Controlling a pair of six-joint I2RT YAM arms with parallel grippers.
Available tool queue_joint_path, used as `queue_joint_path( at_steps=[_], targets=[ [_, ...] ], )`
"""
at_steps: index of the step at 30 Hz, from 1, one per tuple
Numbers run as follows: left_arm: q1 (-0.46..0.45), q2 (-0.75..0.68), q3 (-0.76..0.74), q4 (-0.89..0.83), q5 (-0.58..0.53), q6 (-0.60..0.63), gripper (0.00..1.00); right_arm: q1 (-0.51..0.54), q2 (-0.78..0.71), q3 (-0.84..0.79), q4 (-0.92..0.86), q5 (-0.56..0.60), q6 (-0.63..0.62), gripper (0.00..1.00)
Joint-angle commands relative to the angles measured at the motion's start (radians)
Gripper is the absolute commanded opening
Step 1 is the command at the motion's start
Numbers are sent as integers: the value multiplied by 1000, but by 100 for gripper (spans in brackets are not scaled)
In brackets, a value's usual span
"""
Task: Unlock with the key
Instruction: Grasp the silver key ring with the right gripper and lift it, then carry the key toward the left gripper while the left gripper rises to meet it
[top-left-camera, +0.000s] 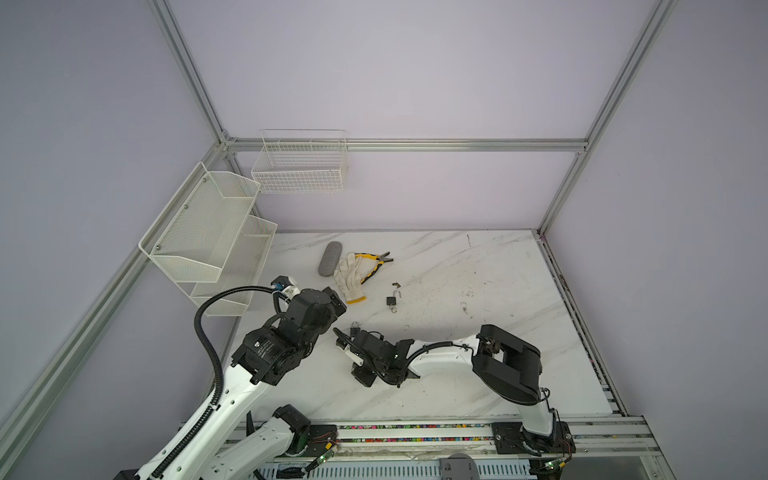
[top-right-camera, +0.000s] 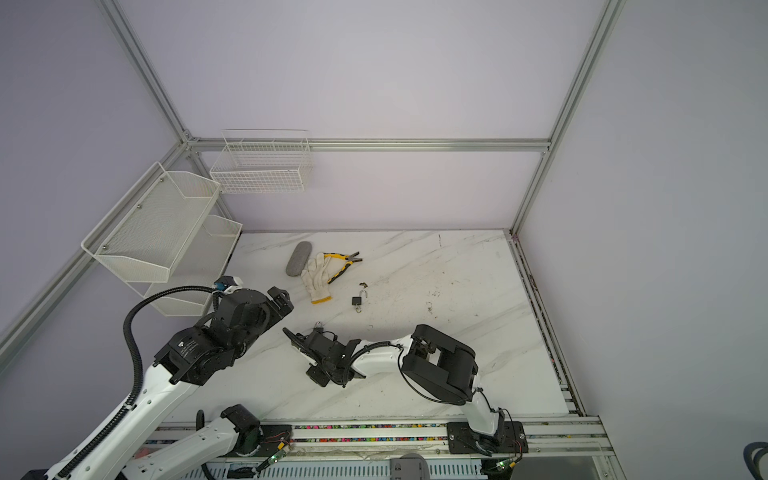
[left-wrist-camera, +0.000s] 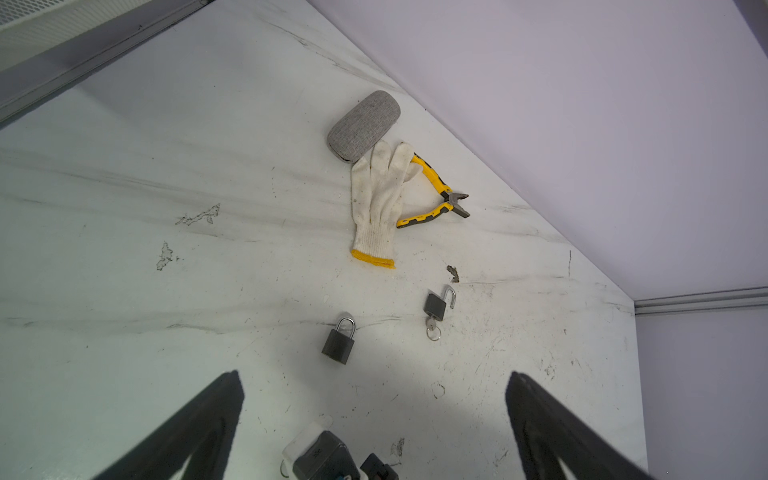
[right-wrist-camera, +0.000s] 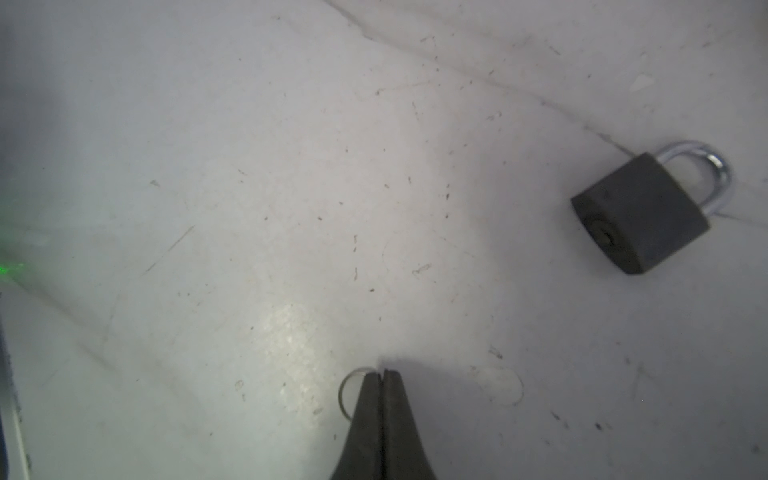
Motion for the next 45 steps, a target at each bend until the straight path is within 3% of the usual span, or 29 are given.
queue_joint_path(
  at_steps=[1, 17, 23, 27, 36, 45],
  targets=[
    [8, -3, -20, 0, -26, -8, 100, -9, -47, -34, 14, -2, 15, 0],
    [8, -26, -11, 49, -21, 81, 100, -95, -208, -155, 148, 49, 142, 0],
    [7, -63, -61, 153, -11, 199, 100, -157, -297, -168, 136, 67, 218, 0],
    [7, -106, -159, 317, 7, 349, 100, -205, -355, -156, 97, 51, 265, 0],
    [10, -122, -395, 767, 223, 667, 96, -335, -470, -86, -74, 16, 298, 0],
    [9, 20, -489, 1017, 443, 801, 84, -435, -544, -19, -221, -25, 326, 0]
  ],
)
